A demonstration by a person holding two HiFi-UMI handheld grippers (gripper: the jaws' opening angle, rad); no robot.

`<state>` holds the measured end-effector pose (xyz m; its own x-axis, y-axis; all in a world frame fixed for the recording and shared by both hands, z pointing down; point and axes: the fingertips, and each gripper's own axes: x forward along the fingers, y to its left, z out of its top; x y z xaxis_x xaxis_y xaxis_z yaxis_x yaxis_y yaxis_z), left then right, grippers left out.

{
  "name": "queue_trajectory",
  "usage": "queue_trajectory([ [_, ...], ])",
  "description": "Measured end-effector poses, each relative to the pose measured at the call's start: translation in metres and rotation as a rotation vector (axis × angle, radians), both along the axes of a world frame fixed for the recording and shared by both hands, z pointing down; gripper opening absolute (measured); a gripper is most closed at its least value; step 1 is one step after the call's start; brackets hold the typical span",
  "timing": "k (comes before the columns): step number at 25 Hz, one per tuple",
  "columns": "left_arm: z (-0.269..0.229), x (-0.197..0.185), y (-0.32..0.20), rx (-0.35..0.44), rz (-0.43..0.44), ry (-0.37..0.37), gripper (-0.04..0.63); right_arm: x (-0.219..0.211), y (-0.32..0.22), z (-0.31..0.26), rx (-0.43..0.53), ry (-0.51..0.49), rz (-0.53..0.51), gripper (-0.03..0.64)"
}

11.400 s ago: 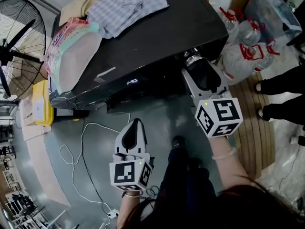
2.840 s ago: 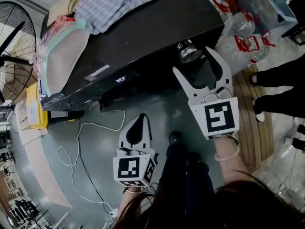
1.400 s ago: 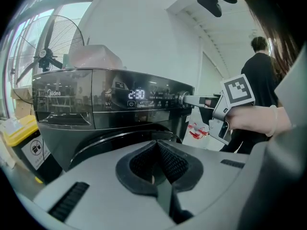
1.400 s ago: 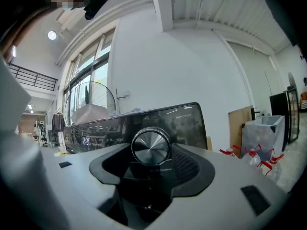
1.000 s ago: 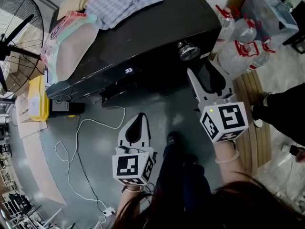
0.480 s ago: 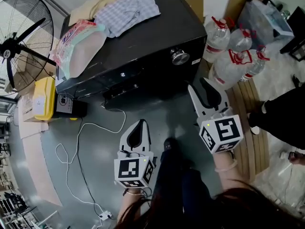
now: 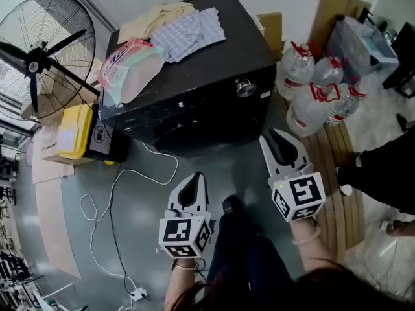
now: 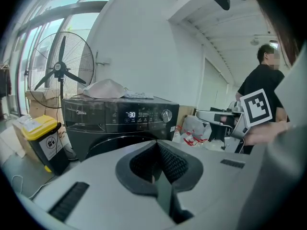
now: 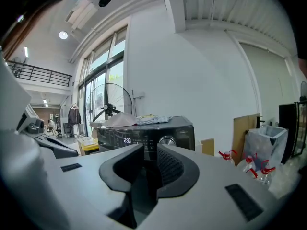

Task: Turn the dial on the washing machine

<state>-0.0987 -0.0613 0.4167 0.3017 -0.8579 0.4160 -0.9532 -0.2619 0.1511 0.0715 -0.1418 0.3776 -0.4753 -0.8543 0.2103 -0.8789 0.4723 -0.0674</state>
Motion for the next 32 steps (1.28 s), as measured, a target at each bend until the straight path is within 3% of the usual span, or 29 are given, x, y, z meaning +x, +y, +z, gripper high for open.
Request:
queue_trajectory([
  [15, -0.062, -0.001, 0.063, -0.010, -0.059, 0.007, 0.017, -0.006, 0.067, -0.049, 0.000, 0.026, -0.074, 0.061],
  [32, -0.130, -0.016, 0.120, 0.055, -0.020, 0.017, 0.017, -0.018, 0.145, -0.122, 0.066, 0.052, -0.007, 0.032],
])
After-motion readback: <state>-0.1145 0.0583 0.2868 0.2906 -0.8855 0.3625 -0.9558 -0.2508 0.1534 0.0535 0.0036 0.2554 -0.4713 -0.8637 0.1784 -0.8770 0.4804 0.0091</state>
